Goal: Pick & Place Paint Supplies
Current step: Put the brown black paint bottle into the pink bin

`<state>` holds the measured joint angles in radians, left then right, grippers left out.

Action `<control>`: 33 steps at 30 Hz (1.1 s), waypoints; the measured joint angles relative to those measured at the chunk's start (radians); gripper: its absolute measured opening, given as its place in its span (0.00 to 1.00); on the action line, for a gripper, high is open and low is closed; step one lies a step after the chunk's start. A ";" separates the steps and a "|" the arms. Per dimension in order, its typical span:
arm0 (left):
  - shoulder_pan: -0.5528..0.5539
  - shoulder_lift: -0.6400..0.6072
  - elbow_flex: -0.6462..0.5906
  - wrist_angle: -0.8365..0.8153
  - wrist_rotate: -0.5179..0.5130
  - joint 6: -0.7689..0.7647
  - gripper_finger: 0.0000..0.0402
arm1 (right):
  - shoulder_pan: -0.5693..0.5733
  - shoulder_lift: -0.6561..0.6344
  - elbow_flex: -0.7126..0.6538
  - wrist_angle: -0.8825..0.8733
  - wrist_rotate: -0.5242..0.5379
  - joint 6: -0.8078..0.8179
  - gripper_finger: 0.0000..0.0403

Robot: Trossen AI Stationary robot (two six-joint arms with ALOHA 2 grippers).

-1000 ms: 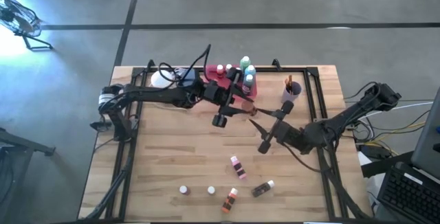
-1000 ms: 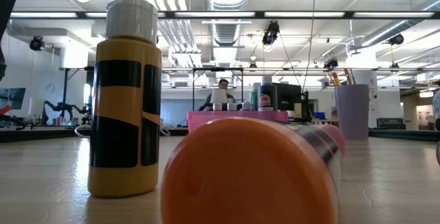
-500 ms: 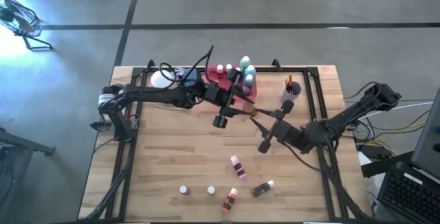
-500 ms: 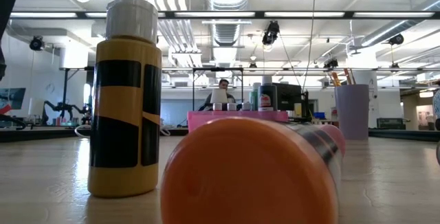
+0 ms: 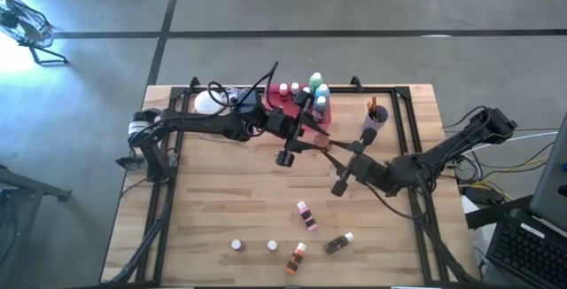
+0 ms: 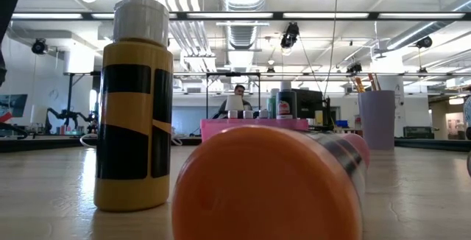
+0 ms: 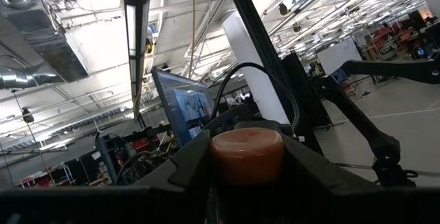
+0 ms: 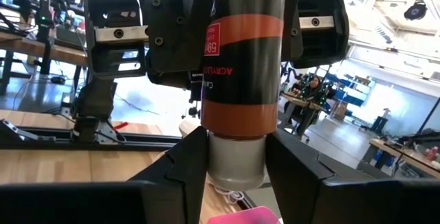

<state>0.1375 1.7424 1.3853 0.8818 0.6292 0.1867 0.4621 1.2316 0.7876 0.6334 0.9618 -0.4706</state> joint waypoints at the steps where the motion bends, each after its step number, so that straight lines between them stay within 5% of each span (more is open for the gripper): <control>1: 0.000 0.000 0.000 0.000 0.000 0.000 0.35 | -0.001 0.000 0.000 0.000 0.000 0.000 0.32; 14: -0.001 0.001 0.000 -0.027 0.018 -0.009 0.41 | -0.004 0.001 -0.001 -0.019 0.009 0.021 0.27; 20: 0.002 -0.006 0.000 -0.052 0.014 -0.042 0.44 | -0.004 0.001 0.000 -0.044 0.095 0.011 0.29; 33: 0.073 -0.173 0.002 -0.366 0.025 -0.050 0.44 | -0.004 0.001 0.002 -0.062 0.166 -0.012 0.27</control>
<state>0.2105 1.5693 1.3876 0.5153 0.6547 0.1370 0.4583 1.2324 0.7898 0.5711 1.1276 -0.4822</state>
